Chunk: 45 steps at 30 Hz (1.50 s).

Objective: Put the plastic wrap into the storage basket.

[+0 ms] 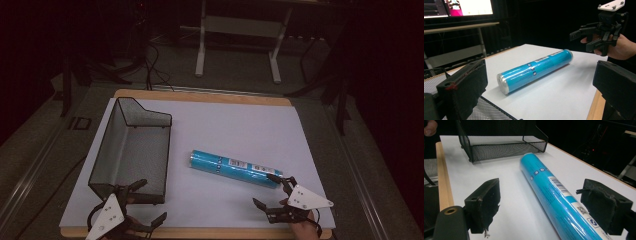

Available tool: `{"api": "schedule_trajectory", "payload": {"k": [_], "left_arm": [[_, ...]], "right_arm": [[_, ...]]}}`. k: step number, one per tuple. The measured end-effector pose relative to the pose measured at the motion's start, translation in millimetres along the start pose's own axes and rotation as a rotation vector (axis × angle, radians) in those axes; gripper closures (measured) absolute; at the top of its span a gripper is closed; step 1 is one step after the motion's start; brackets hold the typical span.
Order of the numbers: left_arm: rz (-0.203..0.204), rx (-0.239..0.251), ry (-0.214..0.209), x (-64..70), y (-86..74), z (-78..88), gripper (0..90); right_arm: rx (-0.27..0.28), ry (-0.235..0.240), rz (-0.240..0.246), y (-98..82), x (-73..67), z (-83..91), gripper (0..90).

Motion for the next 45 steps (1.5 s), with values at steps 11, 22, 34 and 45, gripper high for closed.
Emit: {"api": "schedule_trajectory", "payload": {"k": [11,22,34,45], "left_arm": [[-0.011,0.002,0.001,0.8,1.4,0.5,0.0],[0.021,-0.027,0.049,0.4,7.4,4.1,0.0],[0.025,-0.081,0.103,3.8,5.6,-1.1,0.0],[0.009,-0.053,0.088,8.4,8.8,0.1,0.0]], "right_arm": [[-0.017,0.017,-0.032,5.4,0.9,2.3,15.3],[0.007,-0.023,-0.063,19.2,6.0,2.6,11.7],[0.001,-0.045,-0.094,36.5,17.0,-5.6,10.3],[-0.077,0.049,-0.014,35.7,17.3,-33.9,13.4]]}}
Point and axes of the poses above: each handheld gripper's, and its own axes: z roughly backward along the jaws, y roughly out of its top, x roughly to its right, the point moved 5 cm from there along -z, roughly forward along the jaws, and after that the axes turned 11 degrees about -y, right-handed, at the moved point
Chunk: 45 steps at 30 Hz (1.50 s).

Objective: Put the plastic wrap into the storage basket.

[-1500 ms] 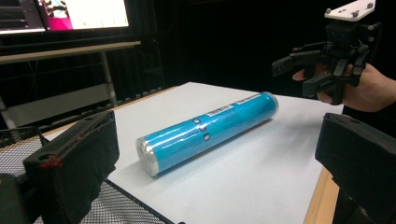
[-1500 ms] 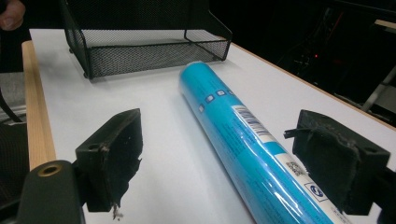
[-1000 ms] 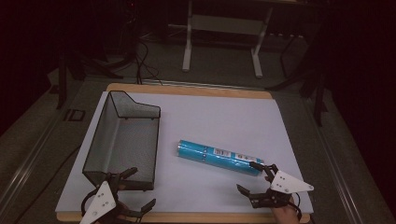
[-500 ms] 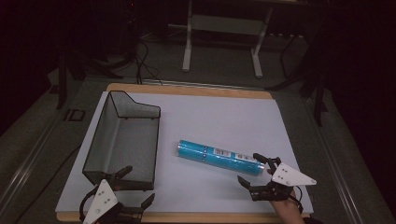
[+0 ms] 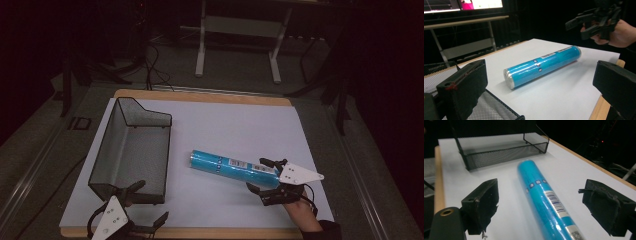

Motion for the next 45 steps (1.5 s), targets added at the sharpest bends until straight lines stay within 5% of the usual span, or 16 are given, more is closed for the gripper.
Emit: {"api": "schedule_trajectory", "payload": {"k": [7,11,12,14,21,32,38,41,45], "left_arm": [[-0.006,0.003,-0.005,0.1,-0.2,1.4,0.0],[0.001,-0.01,-0.011,-0.6,-1.8,0.2,0.0],[-0.001,-0.01,-0.01,-0.7,-1.9,0.3,0.0],[0.003,-0.016,-0.014,-0.6,-1.9,0.1,0.0],[-0.004,-0.026,-0.021,0.6,-2.4,-1.2,0.0],[-0.013,-0.036,-0.017,0.8,-2.6,-0.4,0.0],[-0.017,-0.035,-0.016,0.6,-2.2,0.9,0.0],[-0.018,-0.038,-0.018,0.7,-2.5,0.9,0.0],[-0.02,-0.044,-0.021,0.6,-2.9,0.6,0.0]], "right_arm": [[-0.041,0.021,-0.005,-2.2,11.5,-21.5,13.0],[-0.136,0.023,-0.019,-8.2,19.8,-34.6,10.4],[-0.153,0.007,-0.009,-9.4,21.2,-36.8,10.4],[-0.185,0.057,0.01,-11.0,20.6,-40.4,9.6],[-0.32,0.11,0.062,-11.9,16.3,-63.1,13.1],[-0.472,0.07,0.117,-12.9,18.7,-93.0,17.6],[-0.589,0.114,0.188,-13.7,18.2,-111.2,17.5],[-0.687,0.173,0.23,-15.5,14.2,-123.6,21.2],[-0.726,0.191,0.265,-14.2,12.5,-131.0,21.5]]}}
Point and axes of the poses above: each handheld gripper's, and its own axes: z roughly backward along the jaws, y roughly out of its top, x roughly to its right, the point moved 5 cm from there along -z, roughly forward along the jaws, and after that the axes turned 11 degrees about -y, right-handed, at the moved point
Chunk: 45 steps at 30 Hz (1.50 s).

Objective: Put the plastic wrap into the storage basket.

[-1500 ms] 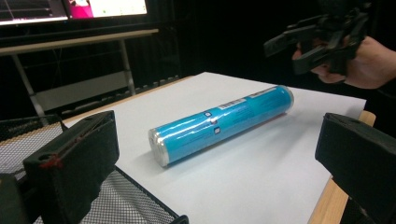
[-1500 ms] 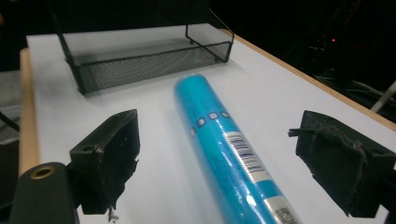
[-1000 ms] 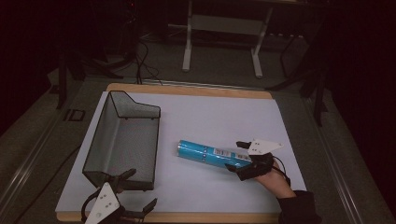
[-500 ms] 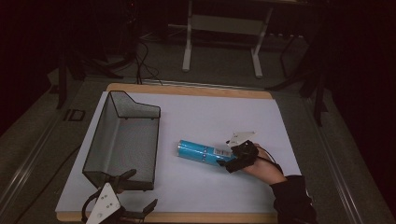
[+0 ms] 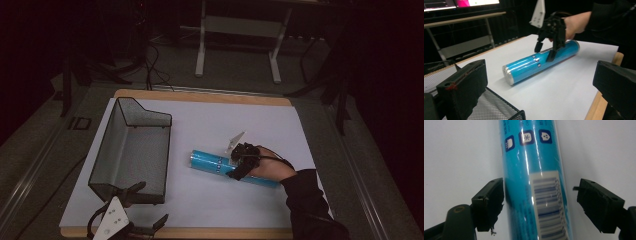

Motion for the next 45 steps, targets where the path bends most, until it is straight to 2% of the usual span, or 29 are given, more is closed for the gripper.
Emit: {"api": "schedule_trajectory", "payload": {"k": [2,4,6,9,12,17,20,21,23,27,29,37,39,42,45], "left_arm": [[-0.002,0.0,0.0,-0.1,0.0,0.2,0.0],[-0.005,-0.001,0.001,0.4,0.2,0.5,0.0],[-0.007,-0.001,0.002,0.6,0.2,0.7,0.0],[-0.015,-0.007,0.004,0.9,0.1,0.6,0.0],[-0.017,-0.011,0.004,0.8,-0.3,0.6,0.0],[-0.012,-0.018,0.002,0.4,-1.0,0.1,0.0],[-0.013,-0.018,0.003,0.3,-0.6,0.2,0.0],[-0.014,-0.018,0.004,0.5,-0.6,0.0,0.0],[-0.018,-0.018,0.004,0.9,-0.7,0.1,0.0],[-0.019,-0.021,0.002,1.1,-0.8,-0.1,0.0],[-0.016,-0.018,0.004,0.7,-0.8,-0.2,0.0],[-0.014,-0.021,-0.001,0.8,-1.4,-1.7,0.0],[-0.016,-0.023,0.001,1.3,-1.4,-2.6,0.0],[-0.02,-0.028,-0.003,2.5,-1.5,-2.9,0.0],[-0.017,-0.025,0.001,1.9,-1.5,-2.2,0.0]], "right_arm": [[-0.028,0.01,0.011,4.7,0.8,-2.7,22.6],[-0.094,0.049,0.026,10.4,-0.2,-7.9,23.8],[-0.112,0.054,0.028,11.2,-0.5,-9.7,23.9],[-0.179,0.073,0.073,14.3,-1.2,-16.0,24.5],[-0.196,0.094,0.085,16.0,-1.6,-17.0,28.9],[-0.264,0.09,0.12,20.2,-4.0,-21.0,30.0],[-0.289,0.089,0.126,21.4,-4.6,-22.6,30.1],[-0.317,0.094,0.128,22.6,-4.8,-24.4,30.2],[-0.337,0.101,0.122,22.6,-5.2,-26.4,30.0],[-0.343,0.098,0.149,23.0,-9.0,-30.6,30.2],[-0.345,0.111,0.135,21.9,-8.7,-32.4,30.1],[-0.344,0.121,0.14,21.0,-10.6,-36.4,30.8],[-0.371,0.115,0.14,21.9,-11.9,-37.0,30.8],[-0.383,0.097,0.154,22.8,-14.1,-37.6,31.1],[-0.369,0.078,0.156,22.4,-15.7,-36.7,31.4]]}}
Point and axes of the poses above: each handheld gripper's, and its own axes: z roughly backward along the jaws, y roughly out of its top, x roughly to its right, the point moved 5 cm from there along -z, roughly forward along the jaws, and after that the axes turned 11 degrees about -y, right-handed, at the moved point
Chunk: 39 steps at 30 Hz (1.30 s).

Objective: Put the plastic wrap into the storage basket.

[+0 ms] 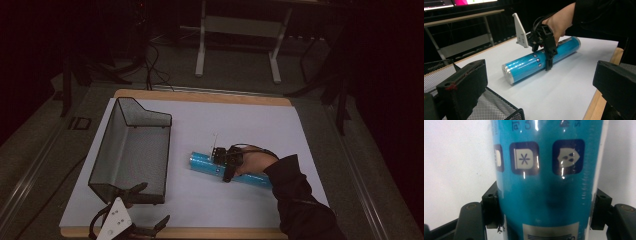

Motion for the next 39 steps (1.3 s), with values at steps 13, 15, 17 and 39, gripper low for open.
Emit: {"api": "schedule_trajectory", "payload": {"k": [13,15,17,39], "left_arm": [[0.0,0.003,0.006,-1.5,0.2,1.7,0.0],[0.001,0.003,0.007,-1.5,0.1,1.3,0.0],[0.002,0.004,0.005,-1.3,0.1,1.0,0.0],[0.002,0.009,0.002,-1.1,0.4,1.6,0.0]], "right_arm": [[0.091,-0.043,-0.019,-4.8,6.9,10.1,31.7],[0.095,-0.04,-0.024,-5.0,8.0,13.0,31.7],[0.101,-0.038,-0.029,-4.8,8.9,15.7,31.7],[0.34,-0.088,-0.1,14.3,20.3,67.2,31.8]]}}
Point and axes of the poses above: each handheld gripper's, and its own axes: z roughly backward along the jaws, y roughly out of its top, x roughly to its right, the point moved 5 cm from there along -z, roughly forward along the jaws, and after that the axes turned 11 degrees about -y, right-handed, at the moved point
